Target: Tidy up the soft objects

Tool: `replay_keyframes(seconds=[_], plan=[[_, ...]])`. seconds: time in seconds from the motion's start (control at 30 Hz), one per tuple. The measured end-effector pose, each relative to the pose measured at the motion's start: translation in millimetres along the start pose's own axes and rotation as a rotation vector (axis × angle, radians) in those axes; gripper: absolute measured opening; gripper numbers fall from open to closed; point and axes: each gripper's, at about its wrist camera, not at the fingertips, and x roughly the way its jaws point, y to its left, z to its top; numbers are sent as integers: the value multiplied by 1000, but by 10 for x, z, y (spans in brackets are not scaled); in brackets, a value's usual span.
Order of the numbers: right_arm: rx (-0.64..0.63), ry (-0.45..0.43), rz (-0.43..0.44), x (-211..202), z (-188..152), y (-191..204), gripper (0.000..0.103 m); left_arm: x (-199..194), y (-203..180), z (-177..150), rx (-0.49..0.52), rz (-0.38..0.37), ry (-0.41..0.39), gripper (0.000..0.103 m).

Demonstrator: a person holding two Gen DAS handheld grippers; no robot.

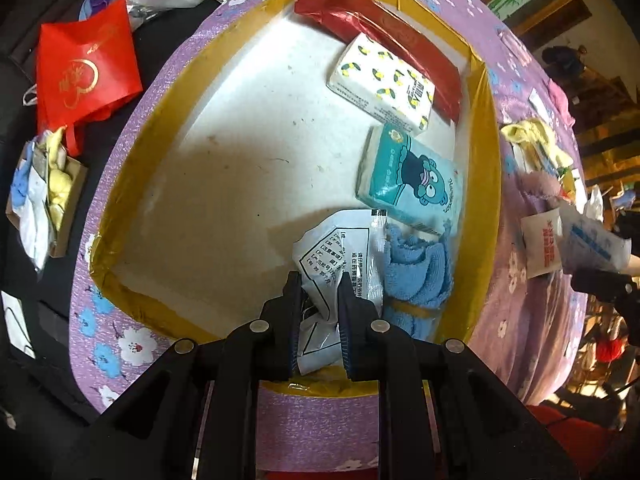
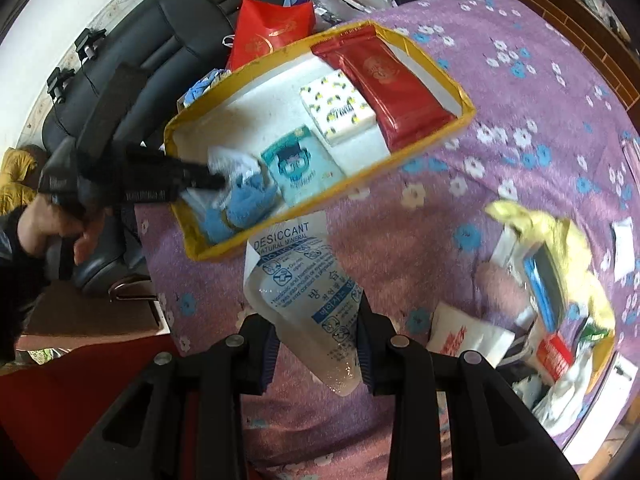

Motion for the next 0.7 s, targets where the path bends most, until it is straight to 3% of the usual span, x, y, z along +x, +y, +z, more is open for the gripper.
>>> replay_keyframes(seconds=[0.4,0.7], plan=[[-8,-30,82,458,1061,355,32,-9,58,-11,-12,-53,-10,16],[-32,4,9,999,1432,421,32,-29,146,3,-22,-89,-13,16]])
